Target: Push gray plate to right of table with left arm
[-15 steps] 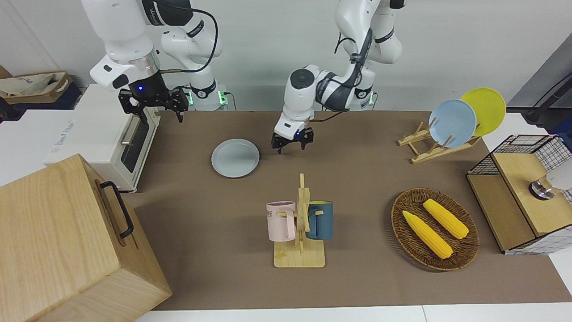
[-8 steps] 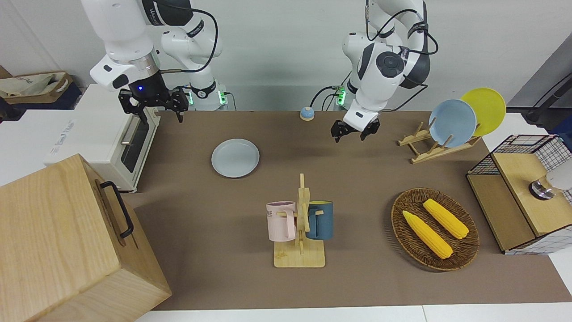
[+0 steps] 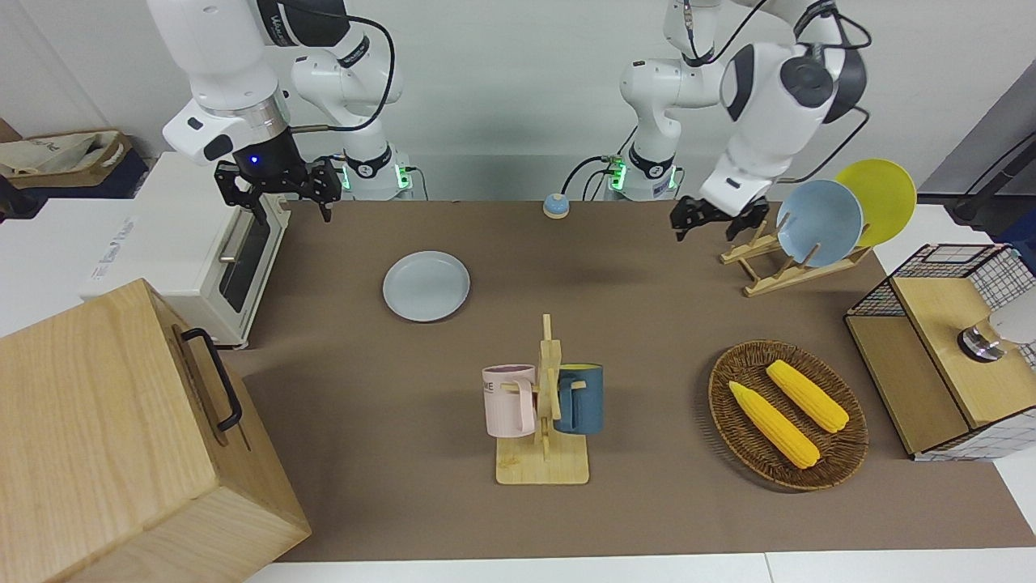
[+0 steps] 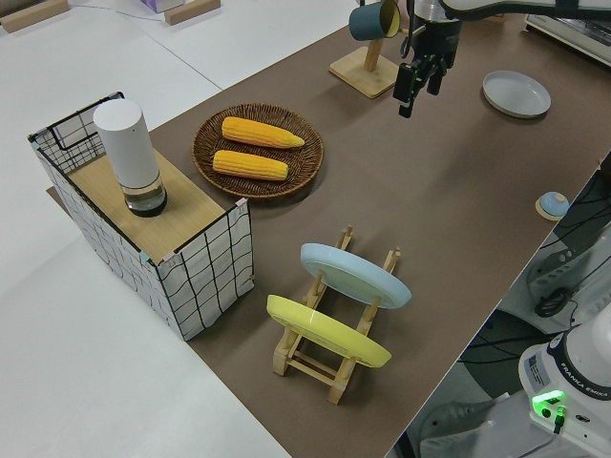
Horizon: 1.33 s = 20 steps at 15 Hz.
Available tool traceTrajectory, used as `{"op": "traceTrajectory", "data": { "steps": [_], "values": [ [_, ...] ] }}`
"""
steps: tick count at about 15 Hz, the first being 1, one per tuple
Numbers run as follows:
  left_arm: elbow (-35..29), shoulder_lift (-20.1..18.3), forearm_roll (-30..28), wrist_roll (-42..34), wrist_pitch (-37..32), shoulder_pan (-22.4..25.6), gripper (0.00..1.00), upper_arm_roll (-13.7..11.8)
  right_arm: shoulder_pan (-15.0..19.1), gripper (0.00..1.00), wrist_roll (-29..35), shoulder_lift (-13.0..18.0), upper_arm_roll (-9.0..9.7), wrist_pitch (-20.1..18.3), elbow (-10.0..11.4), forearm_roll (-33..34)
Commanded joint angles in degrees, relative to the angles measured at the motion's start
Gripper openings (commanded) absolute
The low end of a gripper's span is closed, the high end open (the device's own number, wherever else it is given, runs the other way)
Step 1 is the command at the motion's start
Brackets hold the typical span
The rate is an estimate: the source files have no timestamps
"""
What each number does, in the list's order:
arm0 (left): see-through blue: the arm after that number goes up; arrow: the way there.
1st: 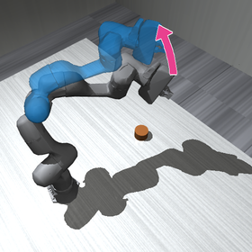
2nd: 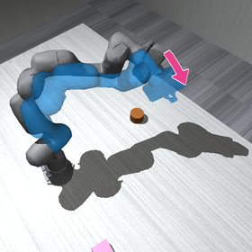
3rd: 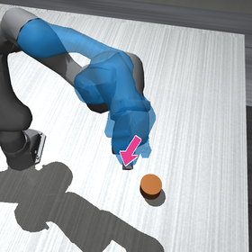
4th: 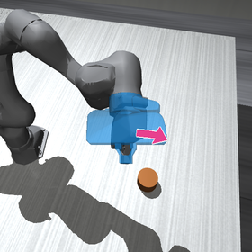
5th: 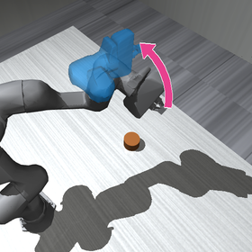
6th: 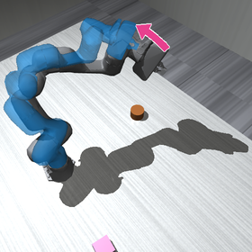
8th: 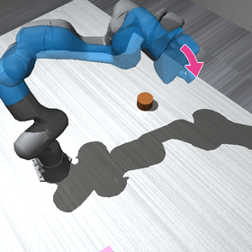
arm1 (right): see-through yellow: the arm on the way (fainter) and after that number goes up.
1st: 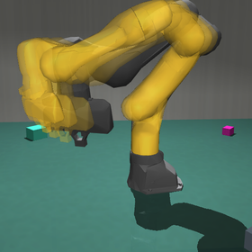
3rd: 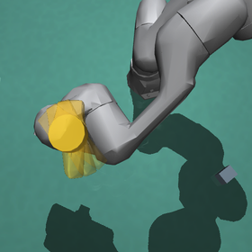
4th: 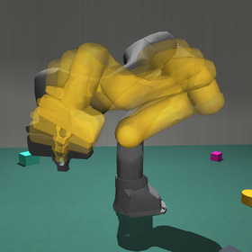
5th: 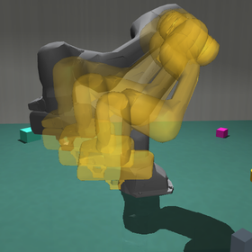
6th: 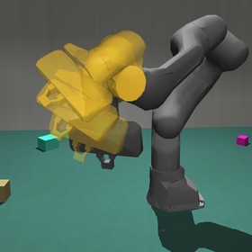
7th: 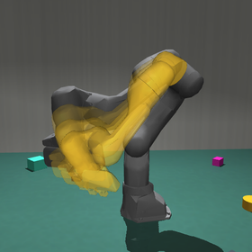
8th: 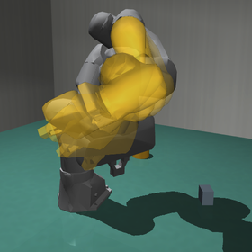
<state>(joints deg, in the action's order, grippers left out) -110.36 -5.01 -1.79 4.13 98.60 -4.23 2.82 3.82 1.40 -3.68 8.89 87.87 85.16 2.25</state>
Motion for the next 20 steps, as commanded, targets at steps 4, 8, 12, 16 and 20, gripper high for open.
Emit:
{"op": "traceTrajectory", "data": {
  "steps": [4, 8, 12, 16, 20],
  "values": [
    [4.97, -2.28, 1.44, -7.90, -5.61, 0.18, 0.99, -7.55, 0.04, 0.983, 0.18, 0.34, -0.01, -0.60, -0.08, -0.40],
    [7.52, -2.28, 1.70, -7.91, -7.01, 0.18, 0.99, -9.14, 0.04, 0.983, 0.18, 0.34, -0.01, -0.60, -0.08, -0.40],
    [9.46, -2.20, 4.07, -7.56, -7.55, -0.43, 0.99, -8.18, 0.04, 0.983, 0.18, 0.34, -0.01, -0.60, -0.08, -0.40],
    [9.90, -2.11, 4.07, -8.34, -7.72, -0.17, 0.99, -8.88, 0.04, 0.983, 0.18, 0.34, -0.01, -0.60, -0.08, -0.40],
    [9.90, -2.20, 4.07, -8.43, -7.46, -0.08, 0.99, -8.88, 0.04, 0.983, 0.18, 0.34, -0.01, -0.60, -0.16, -0.40]
  ]
}}
